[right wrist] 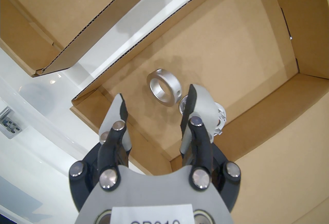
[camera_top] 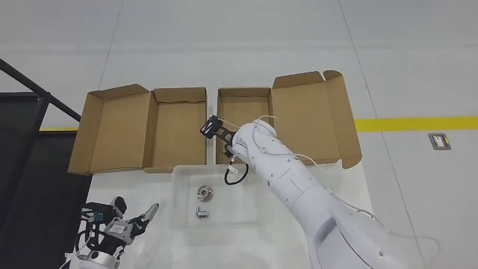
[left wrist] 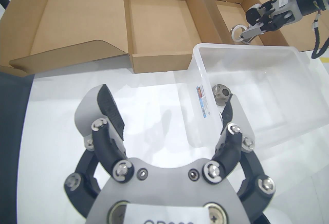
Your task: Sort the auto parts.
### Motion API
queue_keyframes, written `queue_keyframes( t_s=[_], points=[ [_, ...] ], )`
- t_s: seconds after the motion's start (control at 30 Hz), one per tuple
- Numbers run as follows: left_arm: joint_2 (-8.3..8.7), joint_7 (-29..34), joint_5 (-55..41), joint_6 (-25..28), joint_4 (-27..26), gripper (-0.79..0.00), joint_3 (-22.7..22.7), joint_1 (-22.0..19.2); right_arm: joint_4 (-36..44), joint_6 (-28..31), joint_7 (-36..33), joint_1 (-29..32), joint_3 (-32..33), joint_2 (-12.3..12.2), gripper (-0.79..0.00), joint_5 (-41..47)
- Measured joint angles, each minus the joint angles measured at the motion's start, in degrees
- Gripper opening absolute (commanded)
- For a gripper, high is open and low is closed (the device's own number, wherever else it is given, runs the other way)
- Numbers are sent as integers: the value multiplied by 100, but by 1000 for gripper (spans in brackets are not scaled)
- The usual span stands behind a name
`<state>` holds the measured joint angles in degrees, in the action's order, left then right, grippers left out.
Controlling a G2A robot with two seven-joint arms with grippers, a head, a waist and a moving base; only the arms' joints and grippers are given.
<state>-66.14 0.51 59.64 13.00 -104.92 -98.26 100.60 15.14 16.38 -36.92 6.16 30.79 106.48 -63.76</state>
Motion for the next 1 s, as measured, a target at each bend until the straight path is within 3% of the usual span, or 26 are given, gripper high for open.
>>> queue_keyframes(
  t_s=[0.4,0.6,0.8,0.9,1.0],
  points=[
    [0,0,0,0,0,0,0,0,647,-546,431,226,104,-206,0,-391],
    [0,0,0,0,0,0,0,0,1517,-492,776,522,349,-532,0,-662],
    [-1,-38,-147,63,-7,0,-89,-27,3575,43,885,1502,1000,-1249,0,-1401],
    [12,43,-464,267,21,0,-283,-55,5268,522,561,2475,1639,-1718,0,-1973],
    [44,239,-765,692,47,0,-492,-78,7022,1359,307,3613,2363,-2118,0,-2395]
  ],
)
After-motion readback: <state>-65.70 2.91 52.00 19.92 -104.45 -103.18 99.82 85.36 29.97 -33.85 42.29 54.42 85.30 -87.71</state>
